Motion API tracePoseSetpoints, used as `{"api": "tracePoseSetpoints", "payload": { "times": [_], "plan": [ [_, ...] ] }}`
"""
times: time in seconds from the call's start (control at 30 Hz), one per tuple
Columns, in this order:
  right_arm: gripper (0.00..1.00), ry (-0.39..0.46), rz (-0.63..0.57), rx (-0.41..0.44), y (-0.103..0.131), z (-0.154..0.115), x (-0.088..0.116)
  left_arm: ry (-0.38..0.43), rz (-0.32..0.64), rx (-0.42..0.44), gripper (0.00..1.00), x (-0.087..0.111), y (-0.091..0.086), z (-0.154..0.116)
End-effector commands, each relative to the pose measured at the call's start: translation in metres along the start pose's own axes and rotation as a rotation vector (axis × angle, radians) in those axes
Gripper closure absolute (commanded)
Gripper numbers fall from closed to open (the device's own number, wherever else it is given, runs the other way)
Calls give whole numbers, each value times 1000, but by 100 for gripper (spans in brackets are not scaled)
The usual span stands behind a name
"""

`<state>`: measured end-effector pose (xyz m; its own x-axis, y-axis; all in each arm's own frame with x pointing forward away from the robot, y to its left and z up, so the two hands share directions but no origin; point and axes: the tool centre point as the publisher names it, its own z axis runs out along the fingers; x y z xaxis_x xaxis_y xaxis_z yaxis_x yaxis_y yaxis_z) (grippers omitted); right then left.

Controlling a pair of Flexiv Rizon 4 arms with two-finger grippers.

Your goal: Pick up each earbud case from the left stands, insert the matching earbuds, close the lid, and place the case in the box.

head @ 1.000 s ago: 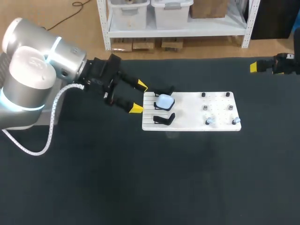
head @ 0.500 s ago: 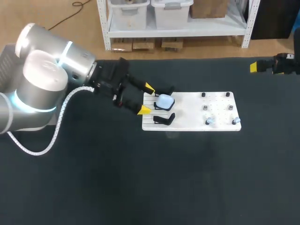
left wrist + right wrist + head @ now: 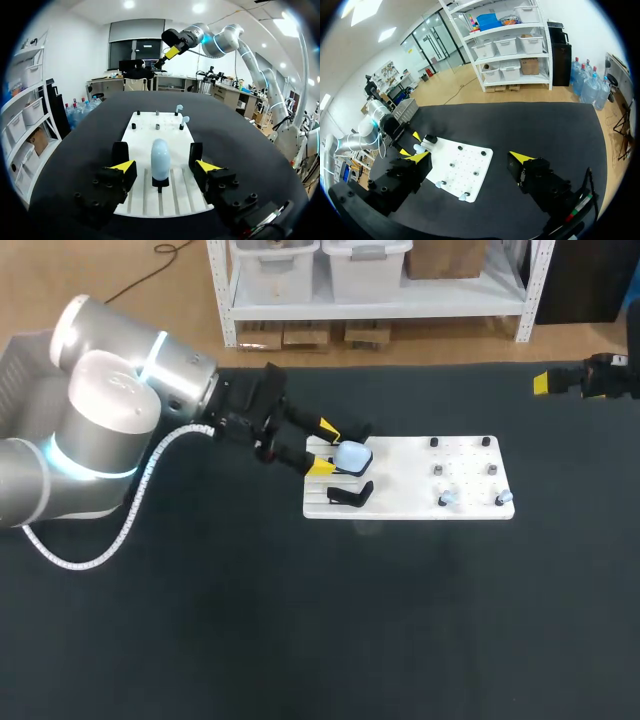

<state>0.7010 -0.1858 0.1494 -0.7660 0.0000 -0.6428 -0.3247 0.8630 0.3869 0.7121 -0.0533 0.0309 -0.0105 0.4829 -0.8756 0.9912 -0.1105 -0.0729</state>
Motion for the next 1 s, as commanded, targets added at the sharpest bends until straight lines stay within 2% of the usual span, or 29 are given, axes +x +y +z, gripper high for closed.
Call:
{"api": "tracePoseSetpoints", "payload": {
  "times": [0.03, 0.23, 0.57, 0.7, 1.0],
  "plan": [
    [0, 0, 0, 0, 0, 0, 0, -5, 2, 6, 26, 4, 5, 4],
    [0, 0, 0, 0, 0, 0, 0, -6, 5, 12, 30, 5, 7, 7],
    [0, 0, 0, 0, 0, 0, 0, -7, 7, 8, 45, 7, 10, 13],
    [0, 0, 0, 0, 0, 0, 0, -9, 9, 9, 43, 7, 10, 15],
    [0, 0, 0, 0, 0, 0, 0, -14, 9, 11, 49, 8, 9, 20]
  ]
}}
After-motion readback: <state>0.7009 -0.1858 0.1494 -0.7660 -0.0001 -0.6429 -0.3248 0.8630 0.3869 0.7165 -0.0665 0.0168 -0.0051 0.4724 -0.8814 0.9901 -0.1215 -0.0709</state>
